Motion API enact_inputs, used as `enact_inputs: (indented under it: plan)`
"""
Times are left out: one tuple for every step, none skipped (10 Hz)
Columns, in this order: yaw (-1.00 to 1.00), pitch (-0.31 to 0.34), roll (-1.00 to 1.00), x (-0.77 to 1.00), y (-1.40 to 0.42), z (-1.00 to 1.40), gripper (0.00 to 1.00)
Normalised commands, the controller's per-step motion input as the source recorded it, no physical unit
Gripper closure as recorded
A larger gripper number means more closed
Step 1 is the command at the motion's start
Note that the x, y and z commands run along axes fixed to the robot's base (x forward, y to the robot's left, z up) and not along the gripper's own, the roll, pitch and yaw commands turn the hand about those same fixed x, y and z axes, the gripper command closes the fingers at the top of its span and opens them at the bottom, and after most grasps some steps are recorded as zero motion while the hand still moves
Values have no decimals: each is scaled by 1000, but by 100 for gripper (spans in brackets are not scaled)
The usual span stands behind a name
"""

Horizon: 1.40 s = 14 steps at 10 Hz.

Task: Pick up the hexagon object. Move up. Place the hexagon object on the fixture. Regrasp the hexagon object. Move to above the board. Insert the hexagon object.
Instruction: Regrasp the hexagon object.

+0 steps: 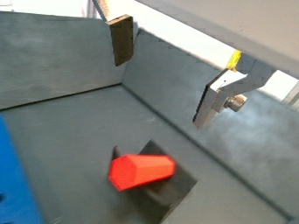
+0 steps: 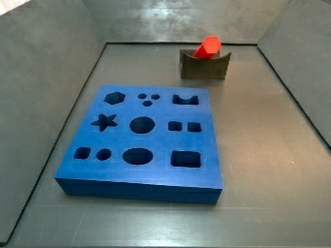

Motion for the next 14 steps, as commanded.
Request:
enact_inputs:
  plan:
    - [45, 56, 1000, 74, -36, -7, 0]
    - [53, 76, 1000, 85, -37, -5, 0]
    - [67, 107, 1000, 99, -43, -11, 0]
    - [83, 136, 1000, 108, -45, -14, 0]
    - [120, 177, 1000, 111, -50, -12, 0]
    - [150, 194, 934, 114, -54, -17, 0]
    - [168, 188, 816, 114, -53, -16, 0]
    - [195, 164, 581, 114, -58, -17, 0]
    - [211, 145, 405, 115, -59, -18, 0]
    - [223, 107, 236, 109, -45, -8, 0]
    - [226, 73, 182, 97, -41, -4, 0]
    - [217, 35, 161, 92, -51, -13, 0]
    - [211, 26, 157, 91, -53, -12, 0]
    - [232, 66, 204, 39, 45, -1000, 0]
